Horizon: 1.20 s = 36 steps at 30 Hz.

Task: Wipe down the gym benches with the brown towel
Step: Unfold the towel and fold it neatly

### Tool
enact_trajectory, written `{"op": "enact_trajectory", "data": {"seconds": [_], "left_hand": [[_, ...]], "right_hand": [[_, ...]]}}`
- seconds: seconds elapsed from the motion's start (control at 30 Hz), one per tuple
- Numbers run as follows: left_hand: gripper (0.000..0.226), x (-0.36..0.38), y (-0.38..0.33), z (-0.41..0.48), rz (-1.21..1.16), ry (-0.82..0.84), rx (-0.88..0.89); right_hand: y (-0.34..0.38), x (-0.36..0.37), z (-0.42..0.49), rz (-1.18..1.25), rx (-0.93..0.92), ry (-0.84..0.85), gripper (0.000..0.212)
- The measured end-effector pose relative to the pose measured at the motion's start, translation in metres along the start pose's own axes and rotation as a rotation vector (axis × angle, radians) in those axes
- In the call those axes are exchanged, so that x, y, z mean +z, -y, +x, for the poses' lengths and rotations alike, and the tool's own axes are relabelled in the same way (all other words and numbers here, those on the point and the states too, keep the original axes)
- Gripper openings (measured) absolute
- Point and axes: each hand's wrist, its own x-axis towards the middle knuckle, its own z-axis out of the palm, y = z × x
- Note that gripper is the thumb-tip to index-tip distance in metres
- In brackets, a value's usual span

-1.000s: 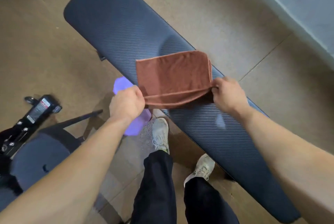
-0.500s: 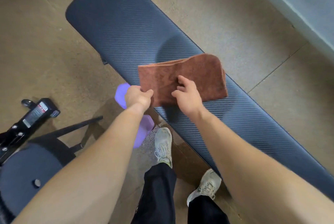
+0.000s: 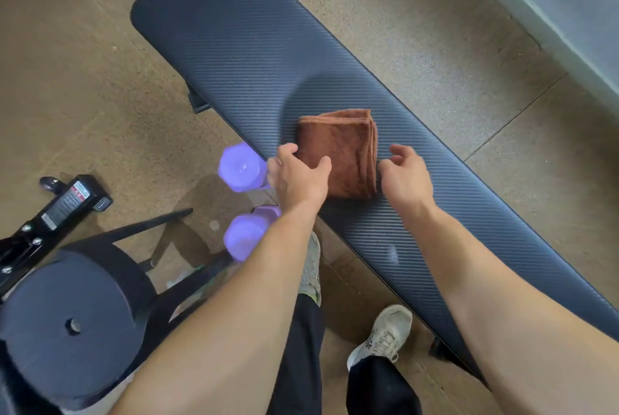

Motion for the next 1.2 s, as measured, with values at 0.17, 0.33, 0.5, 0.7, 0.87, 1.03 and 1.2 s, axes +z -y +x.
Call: {"op": "enact_trajectory", "data": {"seconds": [0.17,0.33,0.5,0.7,0.87,1.03,1.2], "left_hand": [[0.045,-0.005,0.008,0.018,-0.005,0.169,-0.045],[0.028,-0.066,0.011,-0.013,-0.07,0.365,0.286],[0.036,-0.158,0.046,-0.059,-0.132,0.583,0.376],[0.033,-0.237,0.159,-0.118,-0.717,0.297,-0.001],[0.041,-0.24,0.251,-0.156,-1.417,0.312,-0.369],[0.058,-0.25,0.324,-0.151,-1.49,0.075,-0.44],[0.029,-0.296,0.382,-0.121,-1.218,-0.327,-0.391]], "right_hand": [[0.011,0.017,-0.006,-0.213,-0.15,0.012,0.069],[0.054,0.015,-0.033,-0.595,-0.58,0.158,0.121],[0.078,0.022,-0.091,-0.844,-0.716,0.594,0.073],[0.065,0.067,-0.176,-0.441,-0.553,0.923,0.024],[0.051,0.144,-0.242,-0.062,-0.28,1.123,0.028],[0.038,0.236,-0.272,-0.088,-0.109,1.123,0.037],[0.044,0.317,-0.297,-0.045,-0.169,1.055,0.039]]}}
